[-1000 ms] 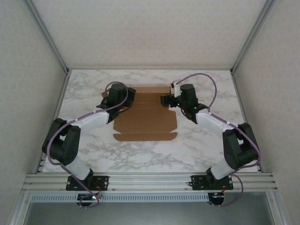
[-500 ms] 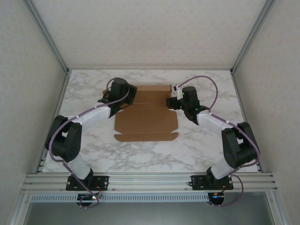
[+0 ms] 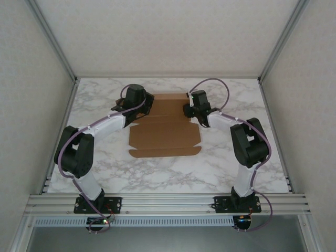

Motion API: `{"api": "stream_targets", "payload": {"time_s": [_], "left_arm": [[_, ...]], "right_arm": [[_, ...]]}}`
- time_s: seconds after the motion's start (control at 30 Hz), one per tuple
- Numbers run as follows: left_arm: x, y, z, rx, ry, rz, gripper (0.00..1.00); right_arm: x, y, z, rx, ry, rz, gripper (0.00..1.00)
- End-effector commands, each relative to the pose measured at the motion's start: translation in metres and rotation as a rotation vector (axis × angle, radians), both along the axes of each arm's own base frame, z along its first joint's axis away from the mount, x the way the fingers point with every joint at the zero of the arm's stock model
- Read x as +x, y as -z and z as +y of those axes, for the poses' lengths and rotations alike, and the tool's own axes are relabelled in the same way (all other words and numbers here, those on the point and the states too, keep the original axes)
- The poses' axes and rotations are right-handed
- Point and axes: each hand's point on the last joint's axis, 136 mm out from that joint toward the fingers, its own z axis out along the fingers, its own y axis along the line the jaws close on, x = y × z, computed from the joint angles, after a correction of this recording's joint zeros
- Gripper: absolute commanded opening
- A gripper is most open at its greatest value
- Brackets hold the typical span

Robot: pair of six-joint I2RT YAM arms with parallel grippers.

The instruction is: Fold the paper box

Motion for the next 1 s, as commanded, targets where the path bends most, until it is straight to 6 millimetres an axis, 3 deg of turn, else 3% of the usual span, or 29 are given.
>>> {"api": "stream_targets", "payload": {"time_s": [0.0,0.33,0.47,0.73,0.97], "left_arm": [[-0.010,0.031,0.004,0.042,0.010,0.115,0.00],[-0.010,0.035,0.005,0.051,0.009,0.125,0.00],[-0.009,0.034,0.007,0.055,0.000,0.126,0.00],[-0.008,0.036,0.011,0.068,-0.013,0.137,0.00],[-0.007,0.036,0.011,0.065,-0.017,0.137,0.00]], "right_arm": [[0.005,0.011,-0.005,-0.058,0.060,0.024,0.34],[-0.006,0.031,0.000,-0.060,0.044,0.080,0.35],[-0.012,0.038,-0.001,-0.051,0.055,0.096,0.41],[-0.016,0.032,-0.004,-0.012,0.068,0.050,0.42],[-0.022,0.020,-0.005,0.030,0.062,0.004,0.55]]}}
